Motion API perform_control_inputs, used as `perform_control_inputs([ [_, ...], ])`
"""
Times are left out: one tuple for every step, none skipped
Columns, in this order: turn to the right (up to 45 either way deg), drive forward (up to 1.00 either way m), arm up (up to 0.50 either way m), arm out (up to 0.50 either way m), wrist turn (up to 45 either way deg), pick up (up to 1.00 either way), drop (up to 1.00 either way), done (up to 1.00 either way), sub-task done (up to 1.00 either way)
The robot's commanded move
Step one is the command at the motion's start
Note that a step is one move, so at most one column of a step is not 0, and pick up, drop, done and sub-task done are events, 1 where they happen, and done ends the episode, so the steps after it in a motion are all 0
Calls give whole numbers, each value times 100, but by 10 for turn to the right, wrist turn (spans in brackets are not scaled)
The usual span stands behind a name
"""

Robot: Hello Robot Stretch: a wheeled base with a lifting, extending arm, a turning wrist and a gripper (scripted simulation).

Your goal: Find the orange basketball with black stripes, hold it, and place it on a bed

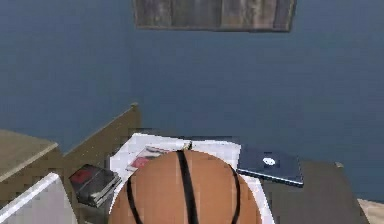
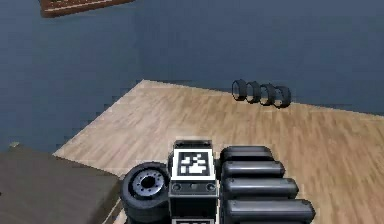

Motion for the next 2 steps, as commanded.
perform_control_inputs([
  [30, 0, 0, 0, 0, 0, 0, 0, 0],
  [-450, 0, 0, 0, 0, 0, 0, 0, 0],
])
